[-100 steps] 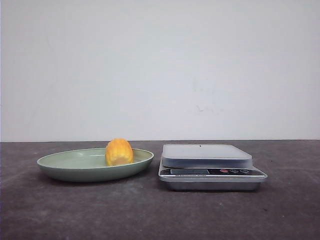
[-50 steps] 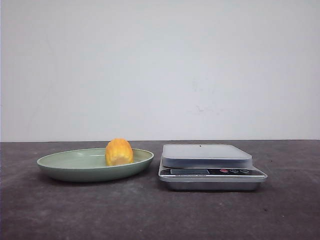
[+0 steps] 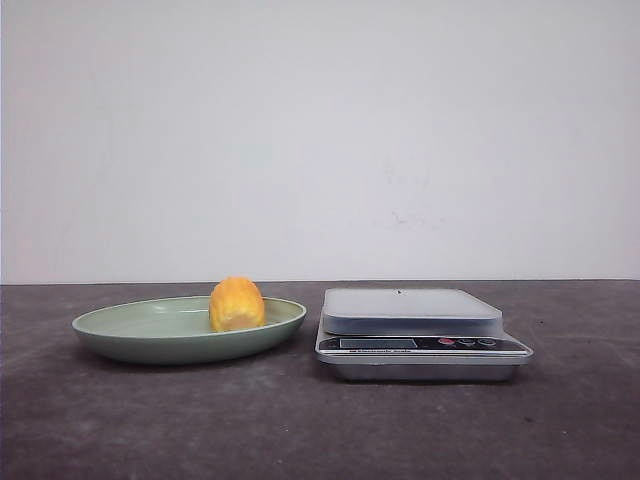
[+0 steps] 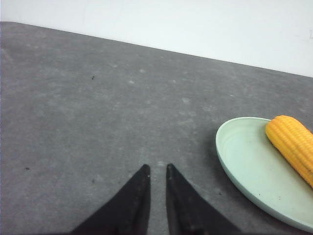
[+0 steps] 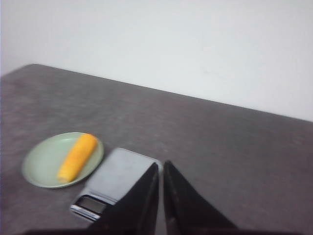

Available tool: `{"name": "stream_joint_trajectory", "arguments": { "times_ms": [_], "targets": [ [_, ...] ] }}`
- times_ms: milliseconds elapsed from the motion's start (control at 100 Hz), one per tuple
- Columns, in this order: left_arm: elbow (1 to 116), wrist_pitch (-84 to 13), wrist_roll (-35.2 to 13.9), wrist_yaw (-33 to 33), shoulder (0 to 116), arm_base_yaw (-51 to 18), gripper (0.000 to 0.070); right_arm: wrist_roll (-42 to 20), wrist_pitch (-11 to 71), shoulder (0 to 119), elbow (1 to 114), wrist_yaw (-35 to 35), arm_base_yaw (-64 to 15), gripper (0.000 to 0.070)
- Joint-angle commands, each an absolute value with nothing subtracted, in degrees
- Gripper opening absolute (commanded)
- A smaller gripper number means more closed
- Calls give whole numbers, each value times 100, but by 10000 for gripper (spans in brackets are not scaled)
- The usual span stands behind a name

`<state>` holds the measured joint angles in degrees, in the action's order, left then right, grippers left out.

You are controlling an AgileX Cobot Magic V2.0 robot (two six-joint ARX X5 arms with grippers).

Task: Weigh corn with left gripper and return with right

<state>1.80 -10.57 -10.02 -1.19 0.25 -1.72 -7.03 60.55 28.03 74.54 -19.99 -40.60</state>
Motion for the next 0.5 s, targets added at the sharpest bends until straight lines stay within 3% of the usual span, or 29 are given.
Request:
{"name": "stream_joint_trajectory", "arguments": {
  "times_ms": [0, 100, 240, 380, 490],
  "targets": [
    [91, -1087, -950, -123, 19, -156, 18, -440, 5843, 2571, 7153, -1667, -3415, 12],
    [91, -1087, -950, -126, 19, -156, 18, -366, 5109, 1931, 6184, -1186, -2388, 12],
    [91, -1087, -950, -126, 19, -156, 18, -370, 3970, 980, 4703, -1028, -1361, 12],
    [91, -1087, -950, -126, 19, -156, 18, -386, 2969, 3, 3155, -692, -725, 12],
    [91, -1085, -950, -126, 19, -156, 18, -381, 2456, 40, 2285, -257, -390, 12]
  ]
}}
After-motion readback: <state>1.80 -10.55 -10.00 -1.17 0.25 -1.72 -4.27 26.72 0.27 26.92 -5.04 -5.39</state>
